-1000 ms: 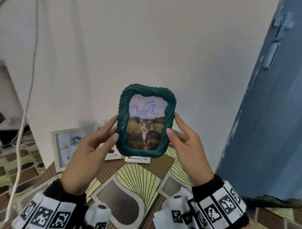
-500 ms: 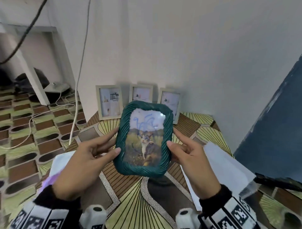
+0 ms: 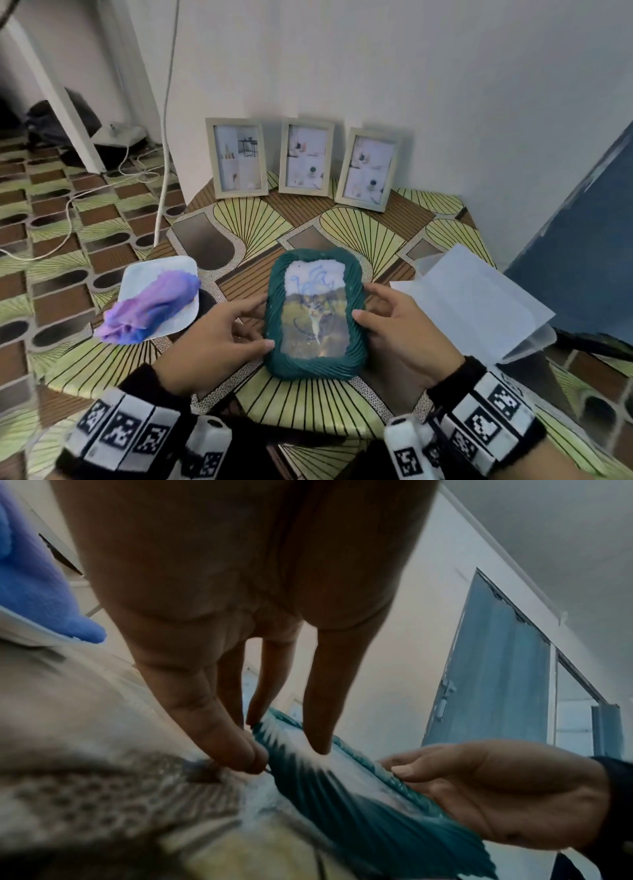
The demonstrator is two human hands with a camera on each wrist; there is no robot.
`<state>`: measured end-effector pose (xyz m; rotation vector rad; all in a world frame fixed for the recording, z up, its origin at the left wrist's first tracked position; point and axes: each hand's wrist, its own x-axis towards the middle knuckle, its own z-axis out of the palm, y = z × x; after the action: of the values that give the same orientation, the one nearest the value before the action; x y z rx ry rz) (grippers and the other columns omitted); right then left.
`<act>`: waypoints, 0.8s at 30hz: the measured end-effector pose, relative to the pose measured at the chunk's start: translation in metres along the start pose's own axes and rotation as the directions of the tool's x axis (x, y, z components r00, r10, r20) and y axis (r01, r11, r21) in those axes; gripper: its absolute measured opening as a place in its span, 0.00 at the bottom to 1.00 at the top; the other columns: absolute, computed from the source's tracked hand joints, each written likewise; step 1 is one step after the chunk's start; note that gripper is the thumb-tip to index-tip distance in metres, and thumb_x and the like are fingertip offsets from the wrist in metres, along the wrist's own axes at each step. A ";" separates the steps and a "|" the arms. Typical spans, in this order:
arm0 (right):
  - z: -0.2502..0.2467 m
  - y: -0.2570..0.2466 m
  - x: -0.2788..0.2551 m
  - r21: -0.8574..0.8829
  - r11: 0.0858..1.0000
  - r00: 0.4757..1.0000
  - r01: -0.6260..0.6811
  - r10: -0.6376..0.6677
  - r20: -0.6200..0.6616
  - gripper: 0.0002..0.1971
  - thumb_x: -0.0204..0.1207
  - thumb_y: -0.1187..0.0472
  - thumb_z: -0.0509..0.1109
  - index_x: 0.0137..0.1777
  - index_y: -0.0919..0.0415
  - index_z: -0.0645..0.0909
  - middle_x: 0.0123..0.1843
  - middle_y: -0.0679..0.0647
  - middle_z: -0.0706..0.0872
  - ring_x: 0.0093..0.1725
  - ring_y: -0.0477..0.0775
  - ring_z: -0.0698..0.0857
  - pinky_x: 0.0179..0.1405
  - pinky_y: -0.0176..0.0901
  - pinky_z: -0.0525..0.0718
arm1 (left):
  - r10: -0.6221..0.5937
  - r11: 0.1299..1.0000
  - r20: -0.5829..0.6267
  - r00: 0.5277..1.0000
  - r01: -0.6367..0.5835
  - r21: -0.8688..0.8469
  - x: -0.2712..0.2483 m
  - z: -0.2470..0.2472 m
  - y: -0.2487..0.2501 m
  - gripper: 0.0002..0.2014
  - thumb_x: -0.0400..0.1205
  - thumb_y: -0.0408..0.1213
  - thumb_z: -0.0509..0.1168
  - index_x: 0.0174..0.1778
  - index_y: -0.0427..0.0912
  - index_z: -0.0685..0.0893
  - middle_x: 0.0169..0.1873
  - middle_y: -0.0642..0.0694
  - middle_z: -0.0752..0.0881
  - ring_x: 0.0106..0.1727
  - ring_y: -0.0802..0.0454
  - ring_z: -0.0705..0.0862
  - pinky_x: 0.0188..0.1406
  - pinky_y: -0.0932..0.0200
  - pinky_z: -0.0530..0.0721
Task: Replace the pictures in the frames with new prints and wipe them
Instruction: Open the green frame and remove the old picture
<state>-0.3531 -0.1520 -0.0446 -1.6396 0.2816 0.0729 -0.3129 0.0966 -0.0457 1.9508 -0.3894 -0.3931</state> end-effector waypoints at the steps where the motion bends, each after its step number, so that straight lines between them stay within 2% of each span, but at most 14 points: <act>1: 0.000 0.001 0.001 -0.008 1.000 1.000 -0.029 0.029 0.011 0.16 0.82 0.71 0.67 0.58 0.46 0.81 0.57 0.63 0.89 0.54 0.59 0.90 0.54 0.57 0.88 | -0.031 0.999 0.014 0.999 0.031 0.036 0.002 0.001 -0.002 0.32 0.75 0.23 0.75 0.71 0.53 0.77 0.47 0.56 0.90 0.38 0.56 0.86 0.47 0.61 0.88; 3: -0.001 0.004 0.003 -0.012 0.998 0.997 -0.065 0.066 0.030 0.16 0.82 0.72 0.66 0.61 0.52 0.82 0.57 0.63 0.88 0.55 0.60 0.90 0.54 0.60 0.87 | -0.053 0.991 0.025 0.998 0.050 0.123 0.004 0.002 -0.006 0.31 0.76 0.30 0.76 0.74 0.51 0.76 0.48 0.53 0.88 0.44 0.59 0.88 0.49 0.63 0.87; 5: -0.002 0.007 0.004 0.001 0.995 0.994 -0.100 0.100 0.046 0.17 0.82 0.72 0.66 0.68 0.60 0.79 0.59 0.63 0.88 0.58 0.63 0.89 0.58 0.64 0.86 | -0.013 0.982 0.012 1.000 0.011 0.187 0.005 0.001 -0.008 0.29 0.76 0.35 0.76 0.74 0.52 0.79 0.49 0.55 0.89 0.48 0.61 0.88 0.52 0.64 0.86; 7: -0.003 0.009 0.005 0.050 0.990 0.991 -0.129 0.126 0.052 0.19 0.81 0.73 0.67 0.72 0.64 0.76 0.61 0.63 0.87 0.59 0.63 0.88 0.56 0.59 0.88 | 0.000 0.984 0.015 1.000 -0.003 0.180 0.004 0.000 -0.007 0.28 0.78 0.37 0.75 0.75 0.54 0.78 0.51 0.58 0.89 0.52 0.63 0.88 0.59 0.62 0.85; 9: -0.004 0.010 0.006 0.132 0.981 0.989 -0.143 0.136 0.061 0.19 0.81 0.74 0.66 0.71 0.65 0.76 0.60 0.64 0.88 0.56 0.61 0.90 0.50 0.53 0.91 | 0.007 0.988 0.061 0.998 -0.016 0.155 0.005 0.000 -0.006 0.27 0.80 0.39 0.72 0.76 0.52 0.76 0.59 0.57 0.88 0.57 0.62 0.87 0.65 0.58 0.83; 11: -0.003 0.010 0.006 0.215 0.966 0.989 -0.142 0.131 0.064 0.16 0.81 0.75 0.65 0.67 0.65 0.77 0.57 0.62 0.90 0.51 0.58 0.91 0.41 0.49 0.91 | 0.058 0.992 0.099 0.993 -0.068 0.107 0.005 0.002 -0.004 0.23 0.82 0.37 0.70 0.74 0.53 0.78 0.60 0.59 0.88 0.59 0.60 0.87 0.65 0.64 0.82; 14: -0.004 0.011 0.005 0.311 0.946 0.995 -0.093 0.097 0.002 0.12 0.83 0.70 0.65 0.64 0.62 0.80 0.56 0.61 0.89 0.47 0.56 0.91 0.36 0.44 0.88 | 0.140 0.989 0.150 0.979 -0.145 0.021 0.007 0.009 0.002 0.16 0.85 0.37 0.65 0.67 0.59 0.81 0.61 0.61 0.87 0.62 0.59 0.85 0.61 0.70 0.81; 17: -0.009 0.008 0.001 0.341 0.940 0.999 -0.013 0.023 -0.027 0.11 0.86 0.62 0.64 0.64 0.57 0.82 0.56 0.60 0.90 0.46 0.52 0.91 0.34 0.39 0.86 | 0.176 0.967 0.194 0.965 -0.133 -0.218 0.015 0.020 0.005 0.15 0.87 0.37 0.60 0.68 0.53 0.82 0.65 0.63 0.85 0.67 0.65 0.82 0.60 0.73 0.79; 19: -0.014 0.003 -0.003 0.312 0.949 0.999 0.046 -0.036 -0.035 0.12 0.87 0.58 0.62 0.64 0.52 0.84 0.56 0.56 0.91 0.48 0.51 0.91 0.35 0.38 0.85 | 0.152 0.949 0.215 0.965 -0.082 -0.304 0.022 0.028 0.007 0.15 0.88 0.43 0.58 0.67 0.55 0.84 0.65 0.61 0.85 0.67 0.64 0.82 0.59 0.73 0.80; 21: -0.018 -0.002 -0.005 0.238 0.965 0.994 0.106 -0.096 -0.055 0.13 0.88 0.55 0.60 0.62 0.48 0.86 0.55 0.52 0.92 0.51 0.53 0.90 0.40 0.40 0.85 | 0.126 0.944 0.264 0.956 -0.034 -0.327 0.029 0.036 0.012 0.16 0.88 0.55 0.56 0.67 0.61 0.84 0.65 0.57 0.86 0.66 0.61 0.83 0.59 0.72 0.80; 24: -0.021 -0.007 -0.004 0.174 0.969 0.983 0.177 -0.166 -0.075 0.14 0.87 0.55 0.60 0.60 0.49 0.88 0.55 0.50 0.92 0.56 0.53 0.89 0.48 0.43 0.85 | 0.064 0.945 0.308 0.949 0.042 -0.326 0.038 0.046 0.022 0.18 0.79 0.72 0.56 0.60 0.77 0.82 0.63 0.61 0.87 0.65 0.64 0.84 0.61 0.63 0.84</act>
<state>-0.3579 -0.1715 -0.0348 -1.4813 0.1845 -0.1301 -0.3010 0.0338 -0.0474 1.5595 -0.5045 -0.7208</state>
